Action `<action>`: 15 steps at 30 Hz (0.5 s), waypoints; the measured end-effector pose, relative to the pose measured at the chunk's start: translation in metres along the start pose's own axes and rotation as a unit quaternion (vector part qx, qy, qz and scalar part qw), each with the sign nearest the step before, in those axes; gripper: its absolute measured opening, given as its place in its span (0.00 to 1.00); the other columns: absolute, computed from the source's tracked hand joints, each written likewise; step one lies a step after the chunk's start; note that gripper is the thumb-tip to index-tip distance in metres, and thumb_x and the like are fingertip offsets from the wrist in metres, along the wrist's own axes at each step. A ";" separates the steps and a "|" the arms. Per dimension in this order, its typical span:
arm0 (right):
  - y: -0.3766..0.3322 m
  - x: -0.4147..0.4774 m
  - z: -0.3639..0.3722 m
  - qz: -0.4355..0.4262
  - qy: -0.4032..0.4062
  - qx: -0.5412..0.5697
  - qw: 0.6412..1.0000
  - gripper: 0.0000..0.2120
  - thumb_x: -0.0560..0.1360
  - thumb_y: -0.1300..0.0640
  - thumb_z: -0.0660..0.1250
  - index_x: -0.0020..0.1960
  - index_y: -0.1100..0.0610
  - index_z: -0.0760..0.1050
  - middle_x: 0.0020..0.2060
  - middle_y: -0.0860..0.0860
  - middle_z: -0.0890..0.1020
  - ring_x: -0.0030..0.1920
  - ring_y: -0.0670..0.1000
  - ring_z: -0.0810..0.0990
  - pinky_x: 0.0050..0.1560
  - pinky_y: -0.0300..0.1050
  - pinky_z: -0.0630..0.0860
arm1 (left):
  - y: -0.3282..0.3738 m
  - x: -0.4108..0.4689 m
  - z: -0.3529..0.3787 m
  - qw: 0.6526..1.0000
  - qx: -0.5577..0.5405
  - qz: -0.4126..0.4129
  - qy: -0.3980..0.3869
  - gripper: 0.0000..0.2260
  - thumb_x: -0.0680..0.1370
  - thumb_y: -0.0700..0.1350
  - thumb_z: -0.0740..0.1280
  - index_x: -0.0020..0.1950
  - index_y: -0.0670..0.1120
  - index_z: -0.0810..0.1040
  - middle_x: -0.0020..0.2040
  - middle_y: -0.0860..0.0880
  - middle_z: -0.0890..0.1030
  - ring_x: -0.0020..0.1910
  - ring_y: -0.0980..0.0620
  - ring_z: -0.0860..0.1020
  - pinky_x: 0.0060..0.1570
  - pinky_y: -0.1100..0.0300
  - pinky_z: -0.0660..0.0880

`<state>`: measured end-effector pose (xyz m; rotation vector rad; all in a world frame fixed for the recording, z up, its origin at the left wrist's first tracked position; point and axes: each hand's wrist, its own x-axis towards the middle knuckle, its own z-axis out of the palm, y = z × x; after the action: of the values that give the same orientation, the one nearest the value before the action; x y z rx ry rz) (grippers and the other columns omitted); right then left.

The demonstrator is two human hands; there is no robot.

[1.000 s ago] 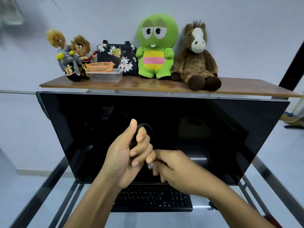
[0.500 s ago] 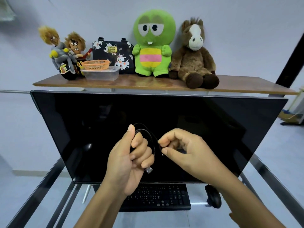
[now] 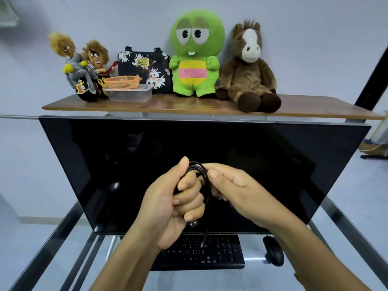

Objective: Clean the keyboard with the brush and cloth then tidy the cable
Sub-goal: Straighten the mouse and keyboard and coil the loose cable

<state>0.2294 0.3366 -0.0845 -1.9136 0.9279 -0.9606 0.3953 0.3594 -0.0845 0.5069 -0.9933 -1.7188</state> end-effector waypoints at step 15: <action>0.013 0.008 -0.002 -0.001 0.055 -0.223 0.973 0.07 0.79 0.56 0.64 0.50 0.51 0.81 0.37 0.44 0.77 0.40 0.43 0.76 0.41 0.32 0.71 | -0.011 0.003 -0.033 0.887 0.437 0.124 0.084 0.12 0.80 0.53 0.58 0.53 0.52 0.79 0.42 0.51 0.82 0.44 0.56 0.81 0.51 0.63 0.75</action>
<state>0.2278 0.3241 -0.0926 -2.2466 1.2940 -0.9204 0.4120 0.3460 -0.1121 1.0281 -1.6088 -0.9029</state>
